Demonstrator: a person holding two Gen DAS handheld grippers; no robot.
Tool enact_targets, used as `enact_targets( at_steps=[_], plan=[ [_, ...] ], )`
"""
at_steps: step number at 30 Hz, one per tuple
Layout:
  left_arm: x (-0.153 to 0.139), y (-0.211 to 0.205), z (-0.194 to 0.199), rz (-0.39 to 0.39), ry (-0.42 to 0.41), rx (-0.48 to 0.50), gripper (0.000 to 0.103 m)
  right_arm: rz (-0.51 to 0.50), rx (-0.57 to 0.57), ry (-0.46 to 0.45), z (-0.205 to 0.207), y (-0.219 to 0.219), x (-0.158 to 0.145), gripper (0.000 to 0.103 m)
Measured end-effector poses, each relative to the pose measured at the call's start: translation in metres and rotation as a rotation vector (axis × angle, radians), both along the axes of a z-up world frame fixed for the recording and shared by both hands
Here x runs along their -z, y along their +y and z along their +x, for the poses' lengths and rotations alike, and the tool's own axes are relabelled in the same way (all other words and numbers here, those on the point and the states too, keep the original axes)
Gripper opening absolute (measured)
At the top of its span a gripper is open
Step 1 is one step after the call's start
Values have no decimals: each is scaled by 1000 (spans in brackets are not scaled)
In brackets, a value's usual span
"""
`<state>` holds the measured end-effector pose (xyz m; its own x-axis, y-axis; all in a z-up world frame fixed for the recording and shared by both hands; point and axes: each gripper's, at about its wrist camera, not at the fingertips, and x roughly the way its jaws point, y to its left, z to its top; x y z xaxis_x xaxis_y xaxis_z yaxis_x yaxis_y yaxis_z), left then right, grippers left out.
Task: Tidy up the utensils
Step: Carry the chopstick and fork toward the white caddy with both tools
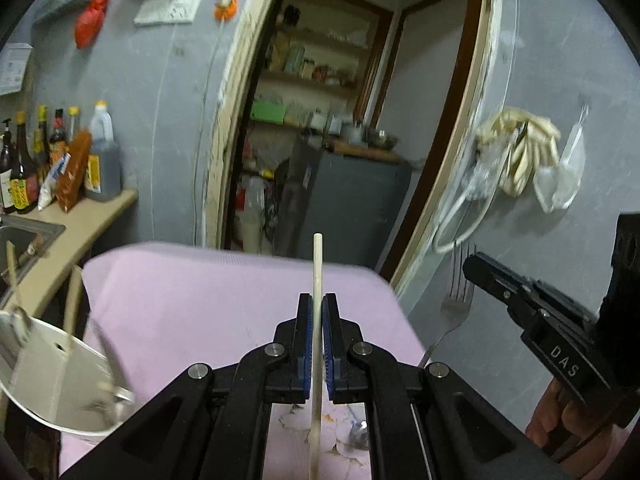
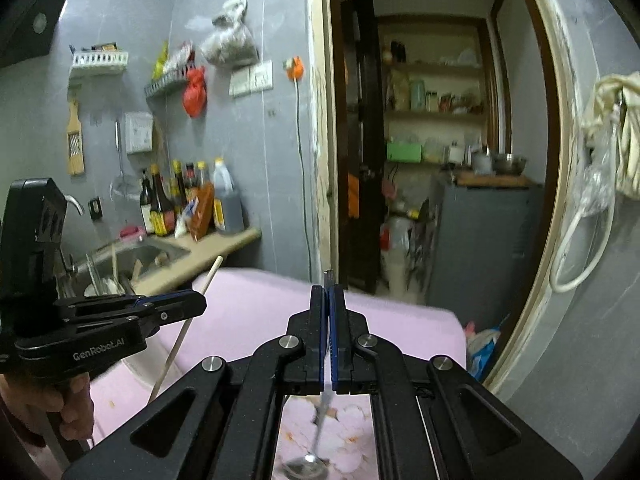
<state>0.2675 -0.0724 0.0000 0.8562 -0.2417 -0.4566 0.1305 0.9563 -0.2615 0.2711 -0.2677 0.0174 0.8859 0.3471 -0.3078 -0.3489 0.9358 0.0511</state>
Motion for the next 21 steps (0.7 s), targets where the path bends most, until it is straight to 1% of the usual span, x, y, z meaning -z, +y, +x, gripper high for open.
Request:
enact_targets(
  at_steps=[4,7,9,12,17,21],
  plan=[
    [-29,26,-12,-35,-49,-9,5,28,1,-65,-15,21,-37,2],
    [-48,53,-18,-49,-75,-20,5,49,-11,-105,-24,44,-57,2],
    [-58,74,-22,-63,-87,-28,5,56,-18,-125,-29,59,-65,2],
    [-70,103,-29,-59,-113,-49,5,66,-25,-167,-35,86,-79,2],
    [-78,152,-38,-61,-156,-100,5,70,-24,-231,-49,130,-92,2],
    [-72,191,-39,-101,-193,-136,5,47,-11,-262,-57,163,-94,2]
  ],
)
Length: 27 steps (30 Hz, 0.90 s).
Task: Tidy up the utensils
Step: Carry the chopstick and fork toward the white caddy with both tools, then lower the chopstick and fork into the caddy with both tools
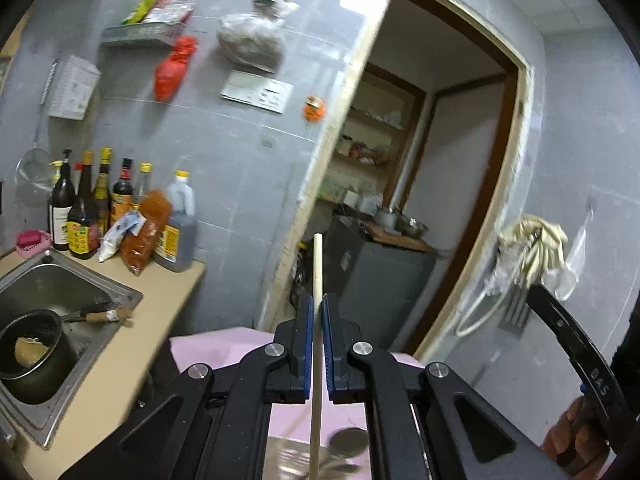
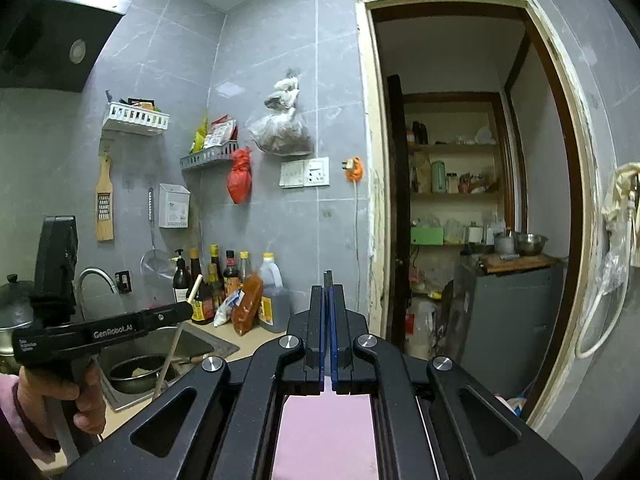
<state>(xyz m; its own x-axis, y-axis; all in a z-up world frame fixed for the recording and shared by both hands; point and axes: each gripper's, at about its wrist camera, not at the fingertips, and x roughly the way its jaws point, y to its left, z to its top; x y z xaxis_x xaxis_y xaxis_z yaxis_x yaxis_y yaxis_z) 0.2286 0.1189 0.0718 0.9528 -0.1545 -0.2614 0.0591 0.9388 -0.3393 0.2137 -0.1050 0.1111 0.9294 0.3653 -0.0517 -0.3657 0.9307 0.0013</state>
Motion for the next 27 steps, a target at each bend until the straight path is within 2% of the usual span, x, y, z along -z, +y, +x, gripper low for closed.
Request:
enact_targets(
  at_steps=[9,20,27],
  plan=[
    [37,55,10,-78,-62,-15,5,-102,56,-42,-9,62,18,2],
    [70,63,24,-17,-103,-2,5,-219,88,0,-1,109,66,2],
    [94,65,31,-20,-85,25,5,-265,100,53,7,121,93,2]
  ],
)
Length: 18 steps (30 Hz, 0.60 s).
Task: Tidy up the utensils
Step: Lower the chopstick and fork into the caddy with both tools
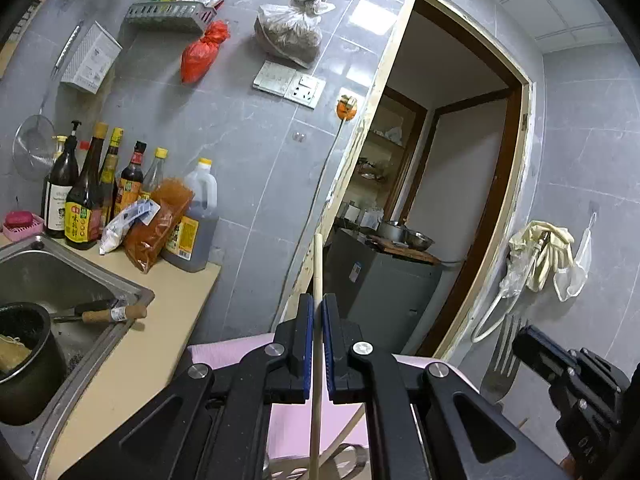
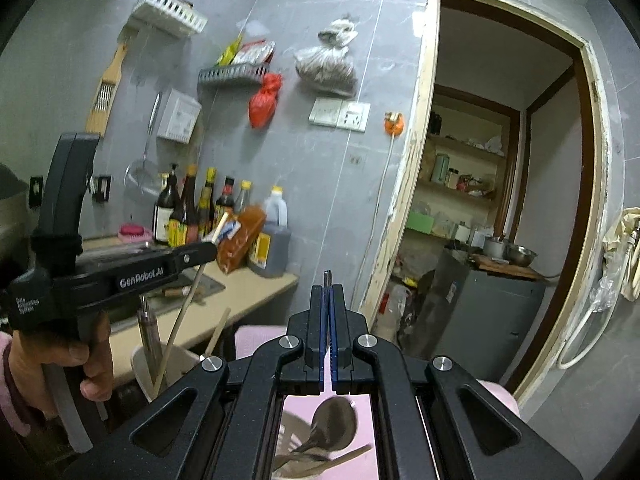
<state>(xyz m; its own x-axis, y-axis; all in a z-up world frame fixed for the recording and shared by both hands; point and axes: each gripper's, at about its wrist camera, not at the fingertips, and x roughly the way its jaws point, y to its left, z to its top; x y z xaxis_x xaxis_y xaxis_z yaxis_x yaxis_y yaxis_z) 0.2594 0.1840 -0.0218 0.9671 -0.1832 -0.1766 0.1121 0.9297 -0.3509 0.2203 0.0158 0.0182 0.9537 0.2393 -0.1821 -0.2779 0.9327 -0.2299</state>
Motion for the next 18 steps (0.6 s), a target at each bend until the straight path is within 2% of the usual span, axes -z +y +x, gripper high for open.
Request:
enact_targets(
  at_steps=[7,14,18],
  plan=[
    [12,-4,-3,22,0,-5,5,15,5,68,5,-2,19,2],
    [13,-15,-17,113,8,16,5,63,-16,124,9,-10,26,2],
    [10,-17,-26,127,31,31,5,115,-40,152,9,-18,25,4]
  ],
)
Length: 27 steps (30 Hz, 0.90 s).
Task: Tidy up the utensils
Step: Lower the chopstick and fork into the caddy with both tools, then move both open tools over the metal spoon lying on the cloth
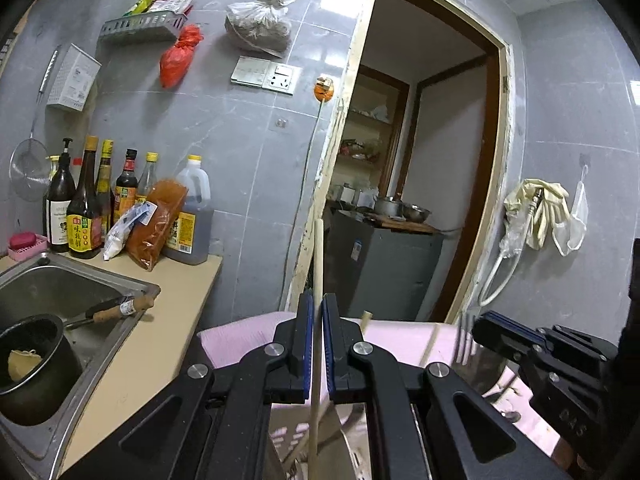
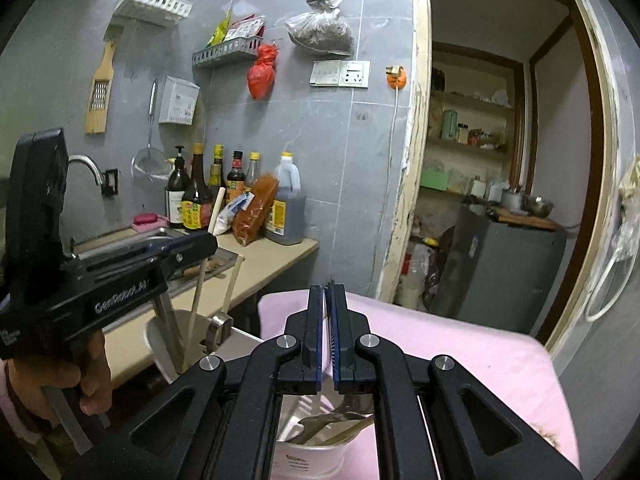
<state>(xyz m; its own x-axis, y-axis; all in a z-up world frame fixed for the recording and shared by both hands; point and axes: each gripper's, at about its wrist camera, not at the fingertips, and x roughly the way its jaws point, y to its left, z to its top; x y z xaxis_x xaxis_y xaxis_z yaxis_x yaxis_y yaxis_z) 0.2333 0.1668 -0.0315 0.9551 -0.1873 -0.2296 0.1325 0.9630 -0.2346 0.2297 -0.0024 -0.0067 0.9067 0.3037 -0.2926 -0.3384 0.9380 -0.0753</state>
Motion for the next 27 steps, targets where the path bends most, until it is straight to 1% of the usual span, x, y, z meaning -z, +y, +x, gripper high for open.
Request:
enact_targets(
  at_steps=[5,8,10,11,12,13,14,15,16,17,18,19,21,22,24,25,27],
  plan=[
    [0,-3,-3,14,65,7,6,72,-41,33,4,-12,-6,4],
    [0,-5,-3,13,103,4,6,93,-56,32,5,-22,-10,4],
    [0,-6,-4,18,122,-9,6,113,-65,32,6,-31,-14,6],
    [-1,-8,-5,20,127,-16,6,122,-66,30,5,-36,-16,12],
    [-3,-10,-7,23,133,-24,6,127,-65,28,5,-39,-17,22],
    [-5,-12,-8,26,134,-30,8,137,-63,23,5,-45,-19,28],
    [-8,-16,-11,30,132,-39,14,149,-59,15,4,-52,-22,37],
    [-11,-19,-12,32,130,-44,26,158,-54,9,3,-58,-24,39],
    [-14,-23,-14,32,127,-51,33,163,-43,3,3,-65,-27,40],
    [-18,-28,-16,32,121,-63,42,169,-32,-3,2,-74,-29,44],
    [-23,-33,-18,29,110,-74,44,178,-20,-9,2,-84,-31,49],
    [-27,-38,-18,29,104,-78,44,185,-7,-18,1,-94,-33,53],
    [-33,-50,-20,41,95,-89,50,187,15,-35,0,-108,-38,64],
    [-38,-57,-20,51,88,-98,56,185,33,-49,-1,-120,-40,67],
    [-46,-75,-23,69,67,-117,73,182,58,-69,-2,-139,-43,82],
    [-49,-80,-24,75,60,-125,77,177,75,-77,-2,-149,-44,84],
    [-55,-99,-27,92,37,-163,97,165,99,-93,-3,-164,-48,97]
  ],
)
